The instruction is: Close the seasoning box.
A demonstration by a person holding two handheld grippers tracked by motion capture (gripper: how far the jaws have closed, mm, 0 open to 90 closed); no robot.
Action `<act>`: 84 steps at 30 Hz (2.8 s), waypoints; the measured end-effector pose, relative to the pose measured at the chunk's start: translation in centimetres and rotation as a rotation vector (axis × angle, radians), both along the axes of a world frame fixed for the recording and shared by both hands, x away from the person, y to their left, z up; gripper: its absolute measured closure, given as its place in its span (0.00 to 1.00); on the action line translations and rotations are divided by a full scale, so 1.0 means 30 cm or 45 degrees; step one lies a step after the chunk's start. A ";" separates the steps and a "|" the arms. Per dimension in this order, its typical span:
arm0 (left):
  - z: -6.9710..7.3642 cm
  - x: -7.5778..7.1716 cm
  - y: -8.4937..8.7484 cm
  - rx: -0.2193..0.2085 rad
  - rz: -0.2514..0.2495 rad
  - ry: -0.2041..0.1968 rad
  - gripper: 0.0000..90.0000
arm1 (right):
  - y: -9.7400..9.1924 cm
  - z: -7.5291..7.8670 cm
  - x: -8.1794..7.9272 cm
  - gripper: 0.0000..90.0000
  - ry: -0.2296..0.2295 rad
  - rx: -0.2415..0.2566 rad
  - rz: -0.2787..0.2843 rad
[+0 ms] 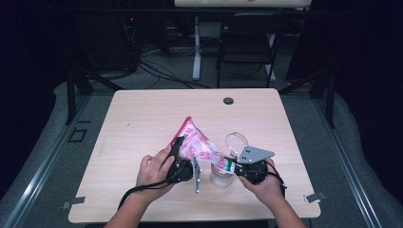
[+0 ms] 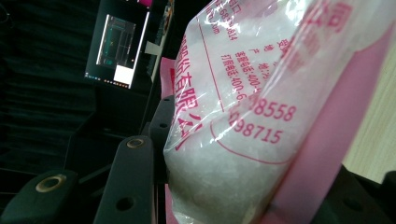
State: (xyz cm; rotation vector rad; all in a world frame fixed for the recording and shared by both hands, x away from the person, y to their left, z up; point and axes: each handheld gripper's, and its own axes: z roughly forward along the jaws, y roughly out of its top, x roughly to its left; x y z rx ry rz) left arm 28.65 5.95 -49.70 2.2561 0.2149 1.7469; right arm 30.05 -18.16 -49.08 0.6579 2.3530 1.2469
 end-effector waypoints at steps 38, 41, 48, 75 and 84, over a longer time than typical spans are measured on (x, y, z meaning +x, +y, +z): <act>0.004 -0.005 0.002 0.008 -0.008 -0.011 0.66 | 0.000 -0.002 -0.001 1.00 0.000 -0.005 0.002; 0.003 -0.004 0.003 0.011 -0.008 -0.008 0.66 | 0.001 -0.002 -0.001 1.00 -0.001 -0.006 0.001; 0.003 -0.005 0.003 0.016 -0.010 -0.012 0.66 | 0.002 -0.002 -0.001 1.00 0.000 -0.006 0.000; 0.014 -0.005 0.001 0.030 -0.024 -0.051 0.65 | -0.001 -0.001 -0.002 1.00 -0.010 -0.001 -0.003; 0.018 -0.006 -0.002 0.029 -0.030 -0.059 0.65 | -0.009 0.004 -0.001 1.00 -0.007 0.007 -0.009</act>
